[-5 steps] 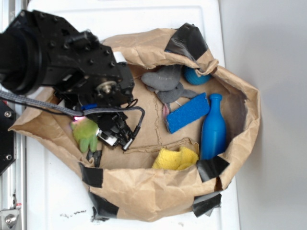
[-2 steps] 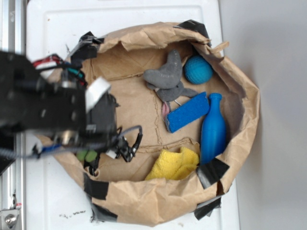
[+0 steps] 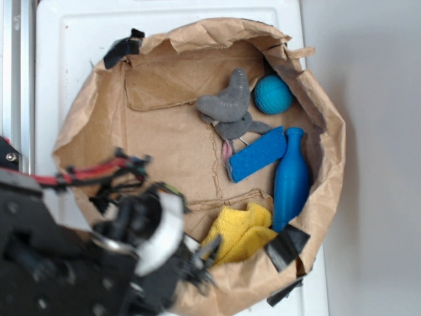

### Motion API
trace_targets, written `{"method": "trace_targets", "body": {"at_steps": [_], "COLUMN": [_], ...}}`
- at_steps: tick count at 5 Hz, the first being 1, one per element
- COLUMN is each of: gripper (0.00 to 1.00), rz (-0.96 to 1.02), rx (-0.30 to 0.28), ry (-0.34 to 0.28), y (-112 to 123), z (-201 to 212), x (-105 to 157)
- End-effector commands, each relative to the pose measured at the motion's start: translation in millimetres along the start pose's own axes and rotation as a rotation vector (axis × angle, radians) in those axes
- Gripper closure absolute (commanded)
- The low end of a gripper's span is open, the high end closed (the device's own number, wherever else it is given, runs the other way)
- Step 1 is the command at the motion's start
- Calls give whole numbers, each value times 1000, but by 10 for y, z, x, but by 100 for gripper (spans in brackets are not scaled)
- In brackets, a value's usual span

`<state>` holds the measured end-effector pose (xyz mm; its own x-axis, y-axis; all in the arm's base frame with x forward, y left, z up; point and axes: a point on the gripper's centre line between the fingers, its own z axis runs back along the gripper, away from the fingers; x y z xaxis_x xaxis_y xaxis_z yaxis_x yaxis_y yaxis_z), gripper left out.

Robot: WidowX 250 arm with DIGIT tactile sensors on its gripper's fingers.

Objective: Grab the green animal.

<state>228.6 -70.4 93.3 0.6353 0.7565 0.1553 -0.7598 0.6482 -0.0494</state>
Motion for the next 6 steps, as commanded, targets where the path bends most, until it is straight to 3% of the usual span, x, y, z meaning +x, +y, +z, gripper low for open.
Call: {"method": "trace_targets", "body": {"at_steps": [1, 2, 3, 4, 5, 6], "gripper": [100, 100, 100, 100, 100, 100], "rz": [-133, -206, -347, -407, -423, -436], "rx": [-41, -66, -41, -83, -80, -112], "ry": [94, 54, 60, 63, 72, 88], "y": [83, 282, 434, 481, 409, 448], "z": [263, 125, 115, 304, 404, 577], "x": [348, 588, 777, 1014, 1097, 1105]}}
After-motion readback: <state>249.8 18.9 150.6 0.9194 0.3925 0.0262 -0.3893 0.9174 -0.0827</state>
